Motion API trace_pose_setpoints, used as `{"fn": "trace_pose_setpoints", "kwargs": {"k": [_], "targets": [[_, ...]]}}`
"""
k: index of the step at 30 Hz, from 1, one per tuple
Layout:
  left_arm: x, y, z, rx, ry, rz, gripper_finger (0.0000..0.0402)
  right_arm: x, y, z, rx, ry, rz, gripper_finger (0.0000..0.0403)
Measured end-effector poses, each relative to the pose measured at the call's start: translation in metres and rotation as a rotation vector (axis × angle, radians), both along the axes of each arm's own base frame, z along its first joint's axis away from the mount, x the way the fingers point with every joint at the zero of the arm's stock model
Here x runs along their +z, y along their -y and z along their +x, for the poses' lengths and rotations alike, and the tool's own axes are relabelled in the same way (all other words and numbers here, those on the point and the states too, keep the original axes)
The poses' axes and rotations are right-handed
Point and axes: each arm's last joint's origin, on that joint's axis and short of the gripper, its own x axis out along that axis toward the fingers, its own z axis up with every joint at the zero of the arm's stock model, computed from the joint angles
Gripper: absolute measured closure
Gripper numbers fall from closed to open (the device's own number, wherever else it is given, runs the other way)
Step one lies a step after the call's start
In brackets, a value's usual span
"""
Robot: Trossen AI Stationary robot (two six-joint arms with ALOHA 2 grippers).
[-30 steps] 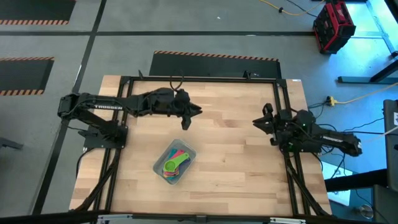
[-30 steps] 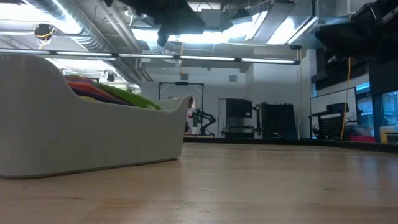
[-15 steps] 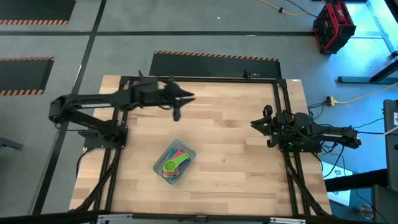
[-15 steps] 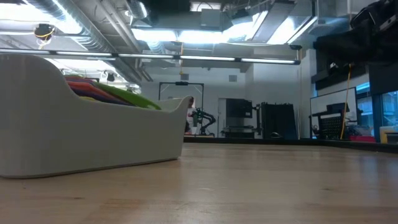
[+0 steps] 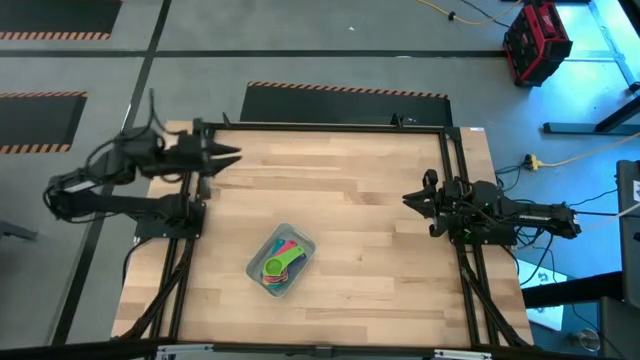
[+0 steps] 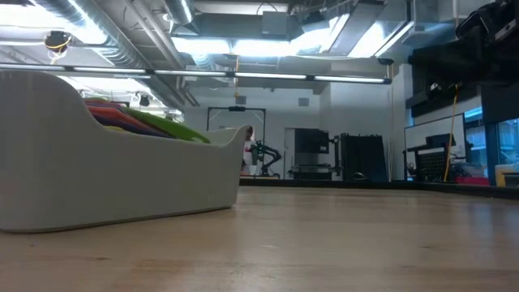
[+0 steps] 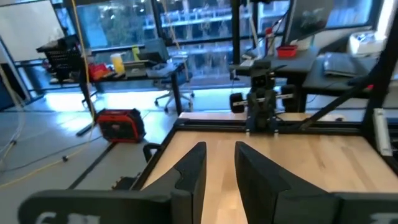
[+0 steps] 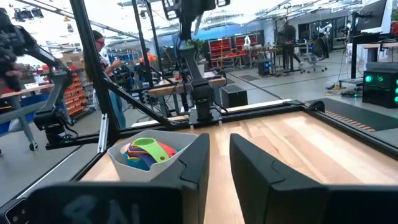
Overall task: Nest measuring cups in basket
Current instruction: Return to Home Position
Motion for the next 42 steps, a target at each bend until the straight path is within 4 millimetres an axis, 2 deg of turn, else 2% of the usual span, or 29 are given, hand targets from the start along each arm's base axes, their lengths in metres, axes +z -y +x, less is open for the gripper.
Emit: {"fn": "trace_pose_setpoints", "kwargs": {"k": [8, 15, 22, 30, 42], "targets": [[-0.055, 0.01, -0.047, -0.029, 0.083, -0.016, 0.0326, 0.0, 0.0, 0.0, 0.0, 0.0, 0.001, 0.0334], [-0.094, 0.013, -0.061, -0.029, 0.132, -0.051, 0.0326, 0.0, 0.0, 0.0, 0.0, 0.0, 0.001, 0.0334], [-0.123, 0.013, -0.06, -0.029, 0.119, -0.055, 0.0326, 0.0, 0.0, 0.0, 0.0, 0.0, 0.001, 0.0334], [-0.144, 0.012, -0.047, -0.09, 0.077, -0.067, 0.0326, 0.0, 0.0, 0.0, 0.0, 0.001, 0.001, 0.0334], [-0.173, 0.01, -0.028, -0.129, 0.113, -0.052, 0.0326, 0.0, 0.0, 0.0, 0.0, 0.001, -0.001, 0.0334]]}}
